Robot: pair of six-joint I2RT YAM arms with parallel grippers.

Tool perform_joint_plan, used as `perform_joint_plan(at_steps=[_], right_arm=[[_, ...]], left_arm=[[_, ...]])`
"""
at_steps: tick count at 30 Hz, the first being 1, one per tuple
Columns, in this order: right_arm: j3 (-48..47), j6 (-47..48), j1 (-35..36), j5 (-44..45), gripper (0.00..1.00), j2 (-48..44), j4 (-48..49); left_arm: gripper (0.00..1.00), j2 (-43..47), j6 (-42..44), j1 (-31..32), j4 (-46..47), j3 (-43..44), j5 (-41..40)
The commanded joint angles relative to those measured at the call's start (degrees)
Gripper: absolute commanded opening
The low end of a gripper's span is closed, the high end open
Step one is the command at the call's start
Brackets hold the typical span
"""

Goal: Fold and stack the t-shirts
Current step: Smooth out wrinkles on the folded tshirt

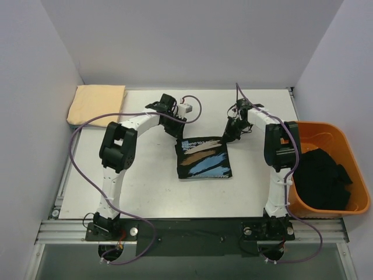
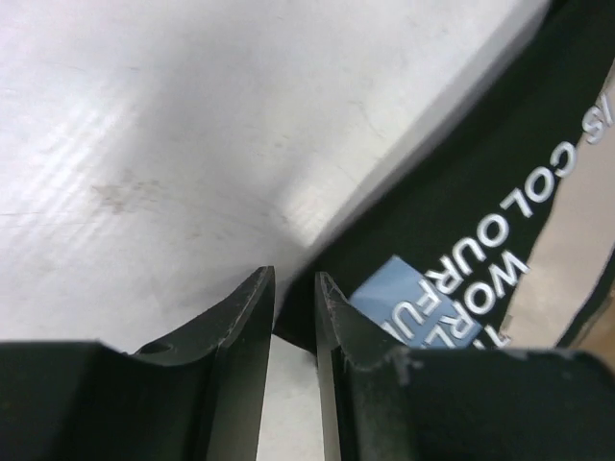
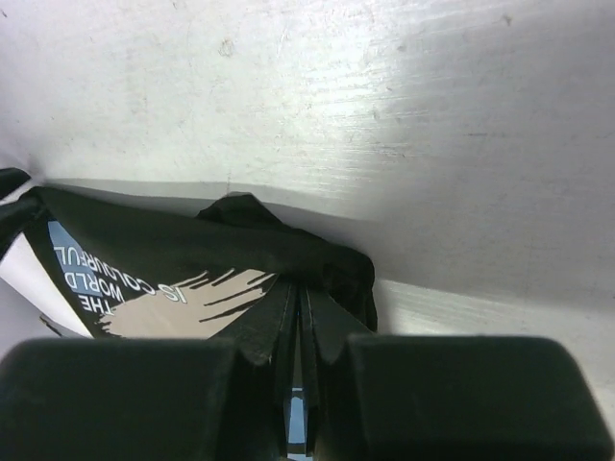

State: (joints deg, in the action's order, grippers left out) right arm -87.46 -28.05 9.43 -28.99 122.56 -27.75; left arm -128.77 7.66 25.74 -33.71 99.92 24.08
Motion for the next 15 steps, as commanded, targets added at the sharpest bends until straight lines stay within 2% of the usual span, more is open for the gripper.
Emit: perform_joint_plan(at_steps=[1,5,9,11,15], right_arm=[[-1.7,-1.4,-0.1,1.2,0.0,0.4,0.6],[-4.5,0.7,0.1,2.6,0.0,-3.8,-2.0],[-3.4,4.0,0.9,5.4,0.05,-13.5,-4.0],[0.3,4.9,1.9,5.9,0.06,-17.8,-4.0],[11.9,4.9,4.4,2.9,0.03,-24.2,-2.6]], left_arm=[[0.34,-0.5,-0.4,-1.0,2.3,3.8,-3.9],[0.34,1.7,1.3,-1.1,1.5,6.7,-5.5],[0.34,5.8,2.3,-1.0,-1.5,9.8,-6.7],[0.34,10.1,1.8,-0.4,-1.2,7.4,-5.5],[0.34,17.4,-0.7,2.9,-1.1,-5.1,2.0]])
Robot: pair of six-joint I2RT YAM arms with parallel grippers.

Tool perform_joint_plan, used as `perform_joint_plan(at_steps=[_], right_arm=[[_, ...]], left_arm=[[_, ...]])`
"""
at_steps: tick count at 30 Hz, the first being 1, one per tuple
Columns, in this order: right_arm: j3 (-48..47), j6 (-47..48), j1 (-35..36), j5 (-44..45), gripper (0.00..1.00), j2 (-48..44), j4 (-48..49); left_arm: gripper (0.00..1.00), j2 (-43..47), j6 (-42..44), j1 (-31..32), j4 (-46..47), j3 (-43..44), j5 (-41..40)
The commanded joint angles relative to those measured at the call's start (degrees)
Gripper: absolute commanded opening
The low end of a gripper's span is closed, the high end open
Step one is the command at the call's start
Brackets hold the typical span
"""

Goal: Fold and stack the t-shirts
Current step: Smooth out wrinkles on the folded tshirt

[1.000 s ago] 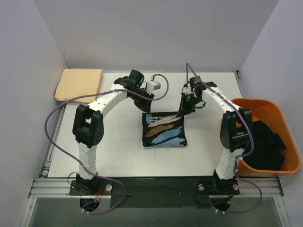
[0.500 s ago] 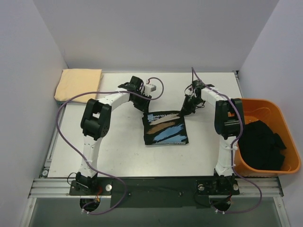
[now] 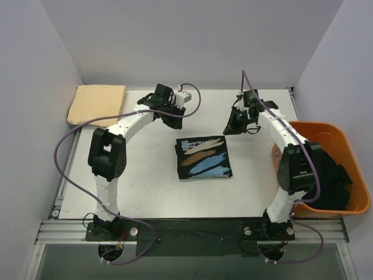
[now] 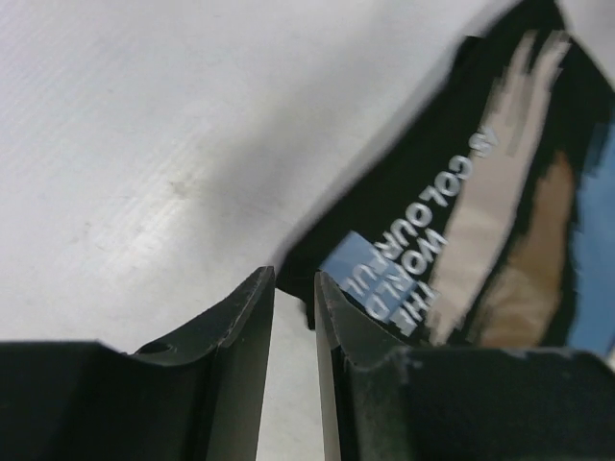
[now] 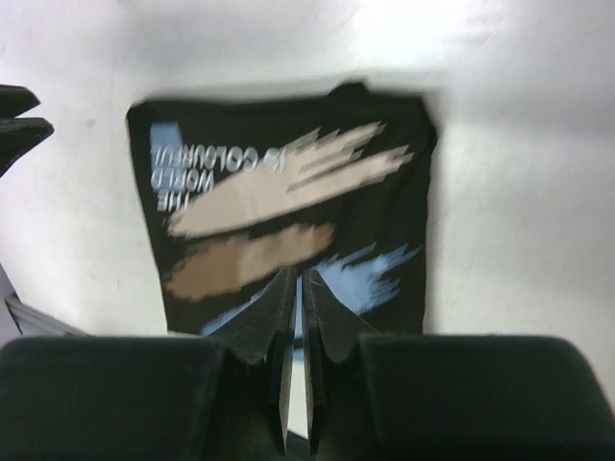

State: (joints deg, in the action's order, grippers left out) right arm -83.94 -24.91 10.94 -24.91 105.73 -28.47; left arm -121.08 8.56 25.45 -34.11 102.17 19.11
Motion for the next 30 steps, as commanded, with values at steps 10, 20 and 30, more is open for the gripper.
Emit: perform_joint_plan(at_steps=[10,20,30], right_arm=[[34.3,-2.6,4.9,-4.2,0.0,-11.2,8.2],[40.2,-3.7,3.3,-3.6,0.0,-13.8,9.2],[29.5,-0.5,2.6,-1.2,0.16,-19.8,-0.6]], left_arm=[[0.29,13.4,-6.1,9.9,1.3,-26.7,13.2],[0.29,15.3,-0.9,8.3,0.0,-33.1,7.5],[0.45,19.9,-11.2,0.2,-3.4,-25.6,5.1]])
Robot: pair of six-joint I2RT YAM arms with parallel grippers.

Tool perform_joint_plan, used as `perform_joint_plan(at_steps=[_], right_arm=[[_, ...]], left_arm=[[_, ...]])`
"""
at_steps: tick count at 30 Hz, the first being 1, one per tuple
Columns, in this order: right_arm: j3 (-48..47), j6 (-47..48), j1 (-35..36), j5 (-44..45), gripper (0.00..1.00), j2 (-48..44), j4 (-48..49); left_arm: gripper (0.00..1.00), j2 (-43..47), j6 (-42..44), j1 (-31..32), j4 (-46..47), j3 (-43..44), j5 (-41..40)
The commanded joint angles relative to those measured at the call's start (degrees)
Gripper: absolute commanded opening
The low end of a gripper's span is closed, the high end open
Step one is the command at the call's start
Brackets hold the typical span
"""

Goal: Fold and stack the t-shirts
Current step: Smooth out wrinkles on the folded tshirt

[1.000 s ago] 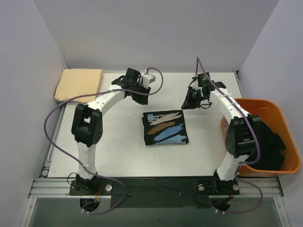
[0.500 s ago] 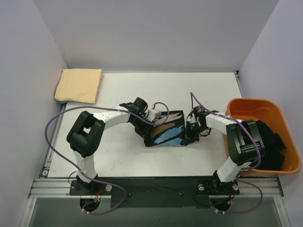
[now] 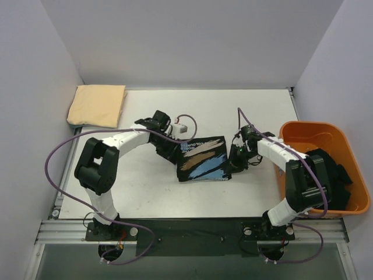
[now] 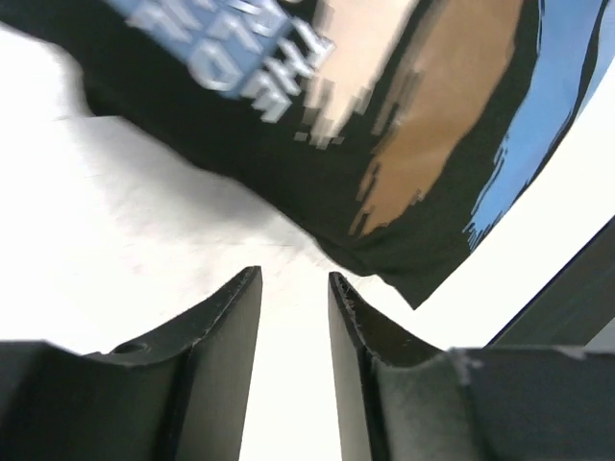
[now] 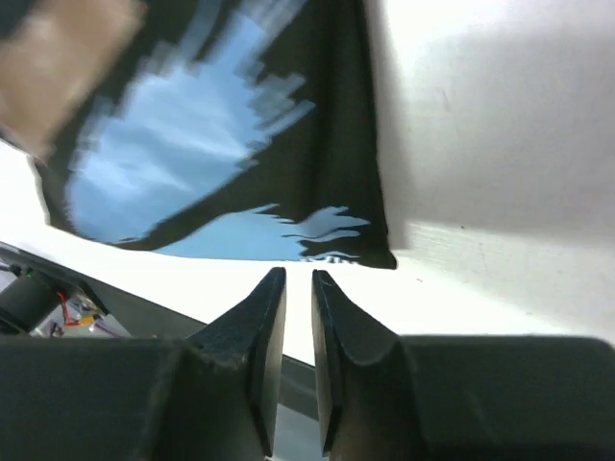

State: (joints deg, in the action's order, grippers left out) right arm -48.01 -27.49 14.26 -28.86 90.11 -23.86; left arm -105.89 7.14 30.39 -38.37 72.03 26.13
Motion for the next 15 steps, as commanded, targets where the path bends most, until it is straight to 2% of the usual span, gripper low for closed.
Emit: perform_joint_plan(at_steps=[1,2,3,4,6,8,13,15], right_arm=[[-7.8,1.9,-1.0,3.1,0.21,-4.5,-5.4],[-8.3,1.8,-1.3,4.5,0.33,-4.3,-5.3],[-9.3,1.6,-1.4,5.7,0.37,-3.6,-5.1],[-9.7,1.6,-1.5,7.2,0.42,-3.1,-5.1],[-10.9,1.5,-1.5,9.2,0.45,-0.6,-4.4],[-11.4,1.1,-1.5,9.8,0.45,2.2,-3.7],[-10.1,-0.4,-1.7,8.7,0.46,6.7,0.4],[-8.8,-1.3,-1.7,7.5,0.46,7.5,2.8]], left_arm=[[0.47,4.5,-11.6,-5.1,1.2,5.0,-2.0],[0.53,4.8,-15.2,-5.1,2.7,5.0,-1.7],[0.57,5.0,-17.0,-5.0,4.2,3.8,-0.6],[0.69,5.3,-21.9,-5.0,7.1,2.6,0.2],[0.85,5.5,-28.8,-5.1,12.9,-1.3,2.9],[0.88,4.3,-34.2,-5.1,17.4,-4.4,4.8],[0.9,1.3,-41.6,-5.0,22.3,-8.7,4.8],[0.9,0.2,-44.2,-4.6,26.8,-10.6,5.8]])
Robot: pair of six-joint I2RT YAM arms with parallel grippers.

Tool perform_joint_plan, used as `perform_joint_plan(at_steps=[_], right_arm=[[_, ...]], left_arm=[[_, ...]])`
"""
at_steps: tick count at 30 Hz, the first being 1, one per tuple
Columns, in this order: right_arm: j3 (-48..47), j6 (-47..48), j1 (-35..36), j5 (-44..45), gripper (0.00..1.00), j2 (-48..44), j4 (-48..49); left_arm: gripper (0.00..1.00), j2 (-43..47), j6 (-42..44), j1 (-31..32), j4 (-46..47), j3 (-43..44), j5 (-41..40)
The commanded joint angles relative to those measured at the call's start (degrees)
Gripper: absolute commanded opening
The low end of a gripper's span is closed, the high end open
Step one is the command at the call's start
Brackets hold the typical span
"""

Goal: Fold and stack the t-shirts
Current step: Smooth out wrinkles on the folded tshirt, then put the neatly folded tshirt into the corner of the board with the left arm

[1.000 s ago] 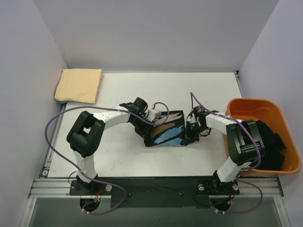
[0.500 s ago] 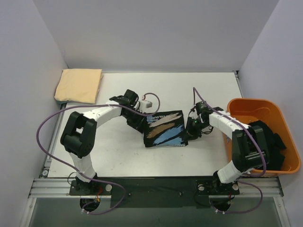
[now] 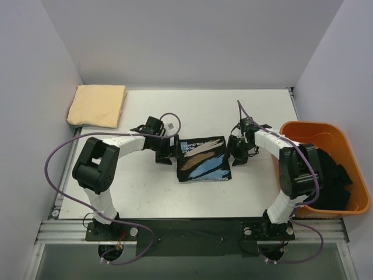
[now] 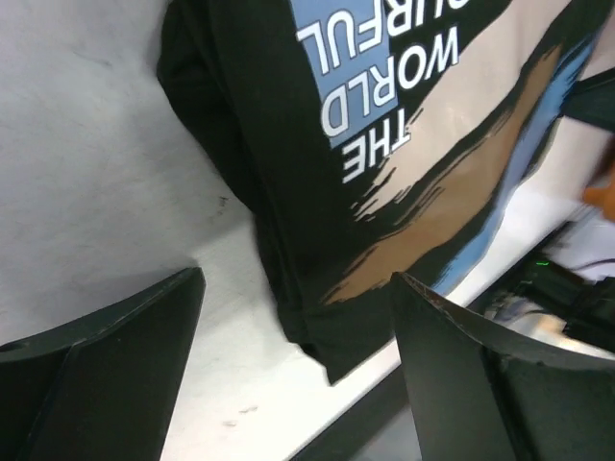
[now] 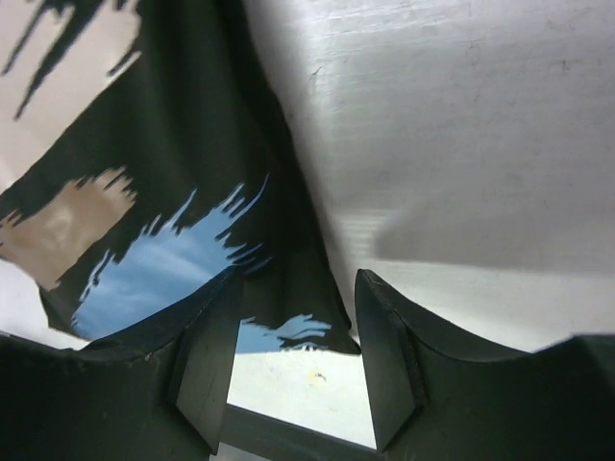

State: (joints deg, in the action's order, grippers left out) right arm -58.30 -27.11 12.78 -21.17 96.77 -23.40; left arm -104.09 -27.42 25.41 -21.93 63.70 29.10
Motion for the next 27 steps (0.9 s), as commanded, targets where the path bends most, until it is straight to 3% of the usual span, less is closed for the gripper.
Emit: perform_joint_plan(at_steps=[1,5,9,13,14,16,19,23,27], right_arm=[[2.4,-2.5,-0.2,-0.6,0.45,1.4,3.6],[4.9,-4.3,-0.6,-1.8,0.43,2.3,6.8],[6.7,-5.1,-0.9,-2.1,0.43,2.0,8.2],[6.5,-5.5,-1.0,-2.5,0.43,2.3,8.5],[6.4,-5.6,-1.0,-2.4,0.43,2.0,8.5],[6.5,-5.6,-1.3,-2.6,0.43,1.4,8.4],[6.7,-5.2,-2.1,-2.9,0.44,-1.7,7.1],[6.4,-3.2,-4.3,-2.6,0.48,-9.0,3.4],[4.2,0.5,-6.4,-1.4,0.53,-15.0,-2.6]], left_arm=[[0.9,-1.9,-10.3,0.6,11.9,-3.7,3.5],[0.87,-4.1,-14.8,0.7,19.6,-7.0,6.0],[0.71,-8.0,-18.5,1.3,27.7,-9.1,7.8],[0.38,-11.0,-20.2,1.0,31.6,-10.4,8.7],[0.2,-11.2,-20.0,0.8,32.0,-10.4,8.9],[0.0,-10.9,-19.3,0.1,31.9,-10.0,9.5],[0.0,-9.6,-15.7,-1.4,26.9,-8.0,9.2],[0.0,-7.3,-1.5,-3.0,7.0,1.1,4.9],[0.0,-5.7,5.5,-7.0,-1.1,7.1,3.6]])
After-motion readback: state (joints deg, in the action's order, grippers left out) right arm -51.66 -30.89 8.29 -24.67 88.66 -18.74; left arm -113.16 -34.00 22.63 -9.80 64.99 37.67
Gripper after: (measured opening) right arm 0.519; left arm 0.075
